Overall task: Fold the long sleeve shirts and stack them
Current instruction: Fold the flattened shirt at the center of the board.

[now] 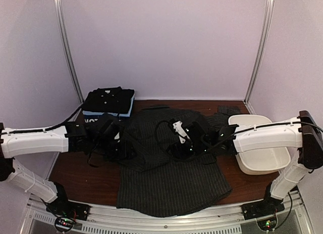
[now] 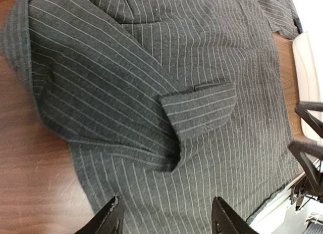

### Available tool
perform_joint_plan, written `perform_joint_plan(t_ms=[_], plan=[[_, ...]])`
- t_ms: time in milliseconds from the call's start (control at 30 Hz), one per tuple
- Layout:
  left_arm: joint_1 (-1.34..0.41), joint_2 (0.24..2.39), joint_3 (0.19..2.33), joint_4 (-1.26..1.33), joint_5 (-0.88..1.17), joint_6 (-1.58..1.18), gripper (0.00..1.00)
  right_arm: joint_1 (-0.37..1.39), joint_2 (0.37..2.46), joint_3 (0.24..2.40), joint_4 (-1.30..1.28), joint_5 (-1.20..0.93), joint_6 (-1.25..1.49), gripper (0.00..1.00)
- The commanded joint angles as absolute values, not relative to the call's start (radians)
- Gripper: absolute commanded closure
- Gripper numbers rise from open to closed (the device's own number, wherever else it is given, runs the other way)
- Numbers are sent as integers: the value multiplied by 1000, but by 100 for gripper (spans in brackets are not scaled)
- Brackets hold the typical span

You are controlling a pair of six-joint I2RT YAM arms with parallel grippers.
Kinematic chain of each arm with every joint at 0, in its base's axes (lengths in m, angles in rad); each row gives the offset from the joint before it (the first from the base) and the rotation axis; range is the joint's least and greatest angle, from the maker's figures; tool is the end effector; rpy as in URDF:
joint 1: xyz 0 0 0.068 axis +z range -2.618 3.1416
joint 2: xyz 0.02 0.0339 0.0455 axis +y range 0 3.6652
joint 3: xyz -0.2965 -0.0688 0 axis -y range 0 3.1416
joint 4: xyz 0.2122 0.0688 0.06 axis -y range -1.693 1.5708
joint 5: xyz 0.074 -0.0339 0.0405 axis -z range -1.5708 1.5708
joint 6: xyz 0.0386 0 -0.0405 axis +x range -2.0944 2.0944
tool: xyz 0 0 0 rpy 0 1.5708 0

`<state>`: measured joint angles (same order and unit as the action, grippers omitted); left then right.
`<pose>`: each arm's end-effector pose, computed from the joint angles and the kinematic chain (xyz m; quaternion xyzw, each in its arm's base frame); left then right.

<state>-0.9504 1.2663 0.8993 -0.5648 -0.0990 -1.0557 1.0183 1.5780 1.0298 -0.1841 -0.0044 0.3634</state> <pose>0.1297 -0.1749 0.2860 -0.0654 0.9461 -0.2392 0.2083 0.1669 0.2710 0.2753 -0.2946 0.8646 0.2609 0.3125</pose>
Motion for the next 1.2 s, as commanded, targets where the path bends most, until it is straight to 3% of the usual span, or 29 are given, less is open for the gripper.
perform_joint_plan(t_ms=[0, 433, 600, 700, 900, 1033, 1167], plan=[[-894, 1394, 921, -387, 39, -1073, 39, 1011, 1570, 1058, -172, 16, 367, 36], [-808, 1752, 1022, -180, 235, -1047, 38, 991, 1437, 933, -144, 37, 439, 36], [-808, 1809, 1034, -113, 290, -1049, 44, 980, 1407, 899, -151, 44, 443, 36], [-808, 1827, 1058, -104, 306, -1025, 51, 970, 1406, 886, -143, 39, 434, 36], [-812, 1812, 1111, -107, 332, -865, 85, 943, 1423, 892, -116, 3, 383, 36], [-821, 1766, 1107, -109, 375, -745, 100, 939, 1431, 901, -80, -75, 311, 34], [-839, 1714, 1085, -109, 416, -639, 100, 939, 1455, 912, -47, -199, 214, 32]])
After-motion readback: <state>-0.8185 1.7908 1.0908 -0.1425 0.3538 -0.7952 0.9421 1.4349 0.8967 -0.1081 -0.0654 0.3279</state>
